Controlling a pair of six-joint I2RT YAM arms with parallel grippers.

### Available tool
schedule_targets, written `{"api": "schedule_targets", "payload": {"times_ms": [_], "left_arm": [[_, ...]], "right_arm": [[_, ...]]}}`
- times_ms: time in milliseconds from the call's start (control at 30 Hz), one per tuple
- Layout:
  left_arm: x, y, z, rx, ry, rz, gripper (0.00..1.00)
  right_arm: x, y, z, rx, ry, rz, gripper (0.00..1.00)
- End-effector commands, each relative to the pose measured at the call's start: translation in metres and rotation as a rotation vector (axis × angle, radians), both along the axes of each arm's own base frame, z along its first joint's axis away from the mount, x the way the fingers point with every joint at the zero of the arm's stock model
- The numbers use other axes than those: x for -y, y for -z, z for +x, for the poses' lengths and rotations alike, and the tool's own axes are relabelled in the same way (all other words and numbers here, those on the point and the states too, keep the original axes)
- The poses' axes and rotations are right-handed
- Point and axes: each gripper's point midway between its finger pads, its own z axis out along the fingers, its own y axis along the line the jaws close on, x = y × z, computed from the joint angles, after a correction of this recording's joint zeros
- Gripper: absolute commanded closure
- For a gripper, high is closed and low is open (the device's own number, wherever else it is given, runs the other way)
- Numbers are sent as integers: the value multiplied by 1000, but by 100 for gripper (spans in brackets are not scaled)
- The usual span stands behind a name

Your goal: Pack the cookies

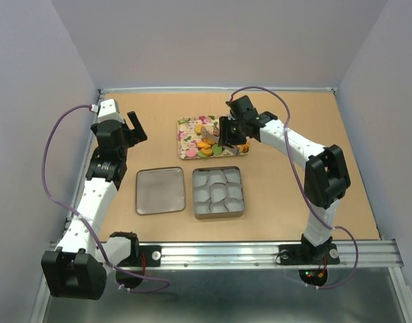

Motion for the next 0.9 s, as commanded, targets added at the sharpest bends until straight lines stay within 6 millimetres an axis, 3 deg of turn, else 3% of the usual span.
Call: {"api": "schedule_targets", "payload": {"times_ms": [0, 267, 400, 567, 633, 667, 733, 767, 800, 867], "left_arm": [[-3, -12, 4, 42, -6, 13, 1], [-4, -9, 6, 32, -11, 14, 1], [-12, -10, 5, 32, -52, 21, 1], [-33, -20, -4, 84, -202, -12, 1], [-42, -18, -11, 93, -254, -18, 1], [-46, -29, -13, 147, -292, -45, 1], [-46, -32, -16, 183, -298, -66, 1], [-44, -34, -18, 212, -277, -74, 1], [-43, -37, -20, 229, -270, -78, 1], [-40, -43, -24, 270, -253, -98, 1]], "right_arm": [[-10, -19, 11, 54, 1, 22, 48], [-4, -29, 19, 90, 33, 3, 55], [-3, -48, 27, 136, 43, -3, 55], [-4, -94, 36, 216, 46, 20, 55], [-2, -105, 30, 218, 40, 23, 55], [1, -108, 24, 208, 36, 22, 55], [5, -125, 10, 217, 25, 51, 55], [9, -115, 0, 186, 21, 43, 55], [13, -134, -13, 207, 16, 80, 55], [19, -122, -35, 163, -5, 90, 55]]}}
